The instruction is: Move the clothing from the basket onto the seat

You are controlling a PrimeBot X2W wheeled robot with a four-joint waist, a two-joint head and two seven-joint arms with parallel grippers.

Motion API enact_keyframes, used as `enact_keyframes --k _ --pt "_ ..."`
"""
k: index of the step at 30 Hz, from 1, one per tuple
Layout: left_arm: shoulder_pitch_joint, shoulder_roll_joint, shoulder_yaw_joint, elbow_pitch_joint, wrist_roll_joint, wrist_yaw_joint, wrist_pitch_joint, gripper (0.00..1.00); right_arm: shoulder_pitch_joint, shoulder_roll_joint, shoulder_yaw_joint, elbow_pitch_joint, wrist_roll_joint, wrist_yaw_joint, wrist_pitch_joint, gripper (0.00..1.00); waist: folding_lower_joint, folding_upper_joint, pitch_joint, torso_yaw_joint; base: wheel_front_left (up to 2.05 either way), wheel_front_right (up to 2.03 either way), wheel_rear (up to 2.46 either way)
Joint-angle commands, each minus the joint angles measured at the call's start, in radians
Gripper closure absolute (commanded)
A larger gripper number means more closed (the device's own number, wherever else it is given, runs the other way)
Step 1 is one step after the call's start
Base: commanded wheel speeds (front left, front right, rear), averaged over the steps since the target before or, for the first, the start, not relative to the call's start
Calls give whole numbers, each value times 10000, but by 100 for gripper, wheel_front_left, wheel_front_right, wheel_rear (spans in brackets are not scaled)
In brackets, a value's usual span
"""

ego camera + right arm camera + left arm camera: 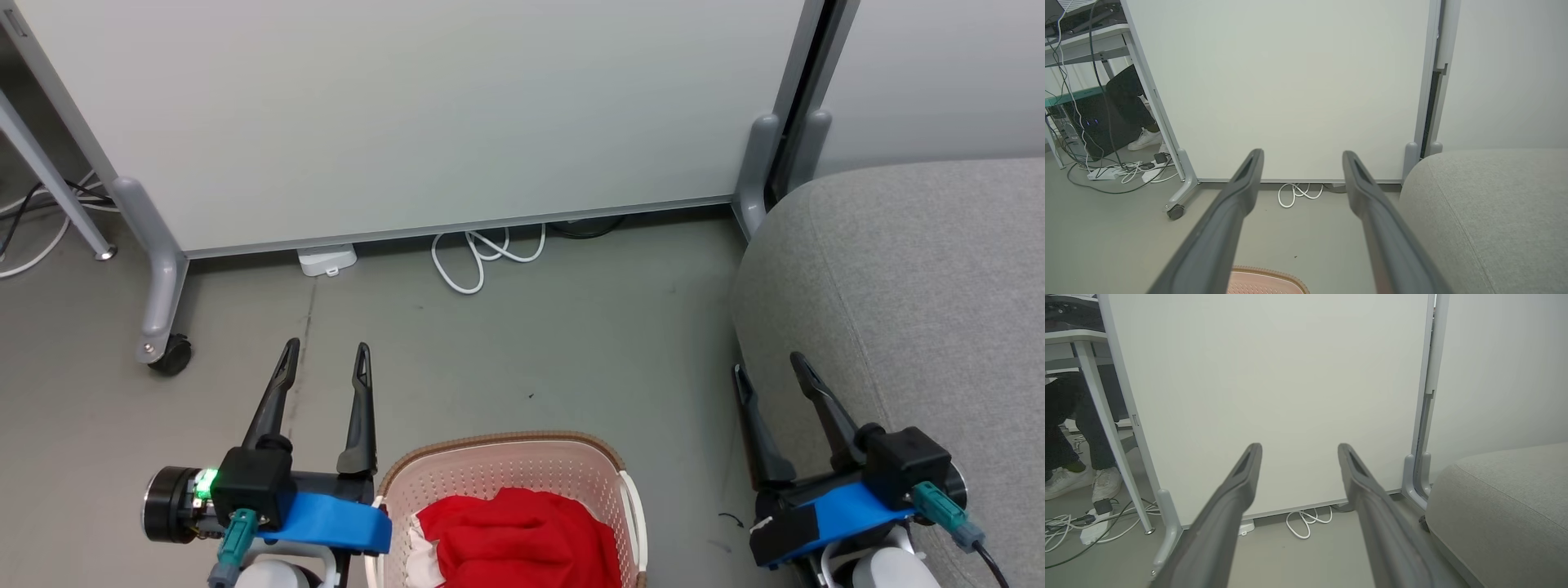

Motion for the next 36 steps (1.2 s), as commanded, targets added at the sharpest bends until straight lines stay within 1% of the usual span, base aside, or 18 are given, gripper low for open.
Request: enact_keyframes --k 1,3,26,32,36 --pt "-117 23 -12 -58 253 43 -83 0 -165 -64 20 25 -250 25 -108 0 0 0 -10 -7 0 0 0" --pt "-105 22 -19 -53 373 37 -114 0 -154 -66 9 69 -367 24 -137 0 0 0 -15 -7 0 0 0" --pt "-80 3 76 10 279 -60 -107 0 -193 -61 -47 190 -258 24 -123 0 0 0 36 -49 0 0 0" --pt "-507 19 -197 272 325 -387 -100 0 -371 -61 -88 20 -313 24 -123 0 0 0 366 -32 0 0 0" --pt "-1008 186 -457 707 404 -635 -99 0 -602 -60 -87 -164 -348 22 -121 0 0 0 837 -70 0 0 0"
